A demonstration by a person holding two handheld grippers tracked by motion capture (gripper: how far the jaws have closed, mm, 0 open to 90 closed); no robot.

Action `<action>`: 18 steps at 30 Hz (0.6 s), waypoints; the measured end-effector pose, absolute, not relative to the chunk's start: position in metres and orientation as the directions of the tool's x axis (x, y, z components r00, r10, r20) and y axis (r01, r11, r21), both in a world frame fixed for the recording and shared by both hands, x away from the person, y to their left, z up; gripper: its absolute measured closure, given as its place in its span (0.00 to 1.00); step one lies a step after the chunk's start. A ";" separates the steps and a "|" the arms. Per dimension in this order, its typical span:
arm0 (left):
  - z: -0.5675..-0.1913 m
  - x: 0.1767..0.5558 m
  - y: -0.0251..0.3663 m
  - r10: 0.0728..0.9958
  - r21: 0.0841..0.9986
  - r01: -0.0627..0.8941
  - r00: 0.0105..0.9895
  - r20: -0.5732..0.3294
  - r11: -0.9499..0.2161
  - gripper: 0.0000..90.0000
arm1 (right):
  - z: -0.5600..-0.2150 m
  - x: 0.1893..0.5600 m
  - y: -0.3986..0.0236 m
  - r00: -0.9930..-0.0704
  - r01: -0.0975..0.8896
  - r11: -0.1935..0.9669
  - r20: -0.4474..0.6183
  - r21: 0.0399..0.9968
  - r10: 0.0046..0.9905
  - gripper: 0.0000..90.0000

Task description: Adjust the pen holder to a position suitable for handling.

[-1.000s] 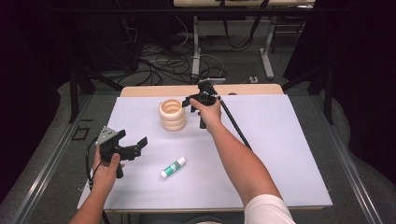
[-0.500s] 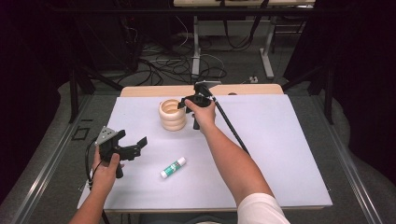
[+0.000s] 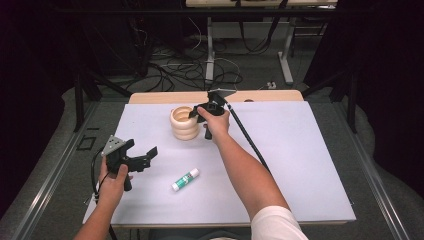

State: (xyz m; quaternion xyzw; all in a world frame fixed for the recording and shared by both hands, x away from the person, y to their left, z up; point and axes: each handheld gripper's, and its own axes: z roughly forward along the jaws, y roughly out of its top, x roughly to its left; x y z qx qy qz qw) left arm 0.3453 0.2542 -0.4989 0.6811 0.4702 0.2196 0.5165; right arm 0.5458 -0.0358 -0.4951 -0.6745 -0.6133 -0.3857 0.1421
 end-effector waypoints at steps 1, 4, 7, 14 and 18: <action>-0.499 0.345 0.254 0.867 0.910 0.414 0.461 -0.187 -0.024 0.00 | -0.496 0.546 -0.036 -0.050 0.938 -0.205 0.692 0.281 0.720 0.62; -0.499 0.345 0.254 0.867 0.910 0.414 0.462 -0.185 -0.026 0.00 | -0.497 0.546 -0.036 -0.040 0.939 -0.210 0.695 0.271 0.718 0.64; -0.499 0.345 0.254 0.867 0.910 0.413 0.463 -0.186 -0.025 0.00 | -0.497 0.547 -0.036 -0.023 0.942 -0.221 0.703 0.254 0.711 0.65; -0.499 0.345 0.256 0.867 0.911 0.413 0.462 -0.187 -0.024 0.00 | -0.498 0.548 -0.037 0.018 0.942 -0.252 0.719 0.220 0.695 0.66; -0.499 0.345 0.255 0.867 0.911 0.412 0.463 -0.185 -0.026 0.00 | -0.497 0.547 -0.038 0.031 0.942 -0.261 0.721 0.210 0.692 0.68</action>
